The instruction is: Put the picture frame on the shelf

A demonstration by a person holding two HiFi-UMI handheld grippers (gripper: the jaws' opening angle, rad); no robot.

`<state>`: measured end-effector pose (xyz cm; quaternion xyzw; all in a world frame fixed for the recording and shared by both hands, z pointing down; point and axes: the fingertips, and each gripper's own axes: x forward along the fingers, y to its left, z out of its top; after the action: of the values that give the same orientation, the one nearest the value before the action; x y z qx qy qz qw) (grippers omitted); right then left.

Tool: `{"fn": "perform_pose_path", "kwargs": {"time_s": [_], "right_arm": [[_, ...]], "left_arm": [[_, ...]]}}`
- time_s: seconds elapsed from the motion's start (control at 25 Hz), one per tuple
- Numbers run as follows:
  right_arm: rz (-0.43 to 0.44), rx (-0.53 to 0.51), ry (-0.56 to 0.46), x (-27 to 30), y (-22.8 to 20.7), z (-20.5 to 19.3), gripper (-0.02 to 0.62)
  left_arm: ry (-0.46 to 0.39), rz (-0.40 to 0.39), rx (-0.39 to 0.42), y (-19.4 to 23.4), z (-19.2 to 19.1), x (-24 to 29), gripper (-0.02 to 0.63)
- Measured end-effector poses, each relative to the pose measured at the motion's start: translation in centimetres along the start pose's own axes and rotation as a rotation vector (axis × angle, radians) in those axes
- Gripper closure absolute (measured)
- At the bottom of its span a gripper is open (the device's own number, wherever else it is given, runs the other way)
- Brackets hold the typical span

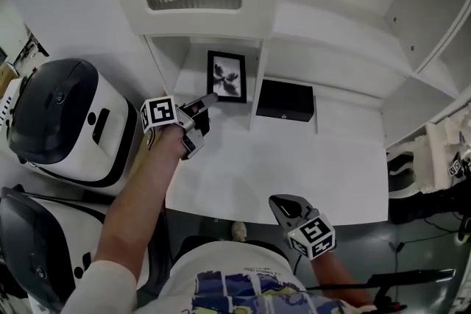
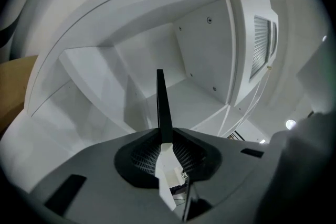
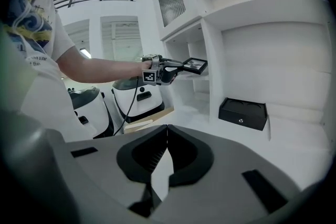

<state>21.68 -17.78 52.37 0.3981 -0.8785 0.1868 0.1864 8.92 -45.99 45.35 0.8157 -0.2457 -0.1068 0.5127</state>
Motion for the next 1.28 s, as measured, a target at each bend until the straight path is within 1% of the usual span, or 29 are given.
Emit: {"fn": "perform_pose_path", "kwargs": {"time_s": [0.28,0.44,0.68,0.84,1.04,1.28], "right_arm": [[-0.005,0.010,-0.002,-0.1,-2.6,0.2,0.571],[-0.005,0.012,-0.002,0.2,-3.5,0.3,0.571],[0.008,0.006,-0.006,0.7,-4.0,0.8,0.571],[0.015,0.007,-0.006,0.9,-3.8,0.9,0.571],[0.016,0.022,-0.002,1.0,-4.1,0.7,0.571],[0.017,0.029,-0.004,1.2,-4.1,0.7,0.571]], "left_arm": [[0.047,0.048,0.027,0.9,1.1,3.4,0.528],[0.060,0.044,0.028,0.9,1.7,4.3,0.525],[0.079,0.095,0.081,1.0,2.2,5.2,0.515],[0.105,0.147,0.161,1.1,2.2,5.4,0.506],[0.127,0.237,0.302,1.5,2.5,5.7,0.480],[0.151,0.302,0.447,1.6,2.7,5.9,0.461]]}}
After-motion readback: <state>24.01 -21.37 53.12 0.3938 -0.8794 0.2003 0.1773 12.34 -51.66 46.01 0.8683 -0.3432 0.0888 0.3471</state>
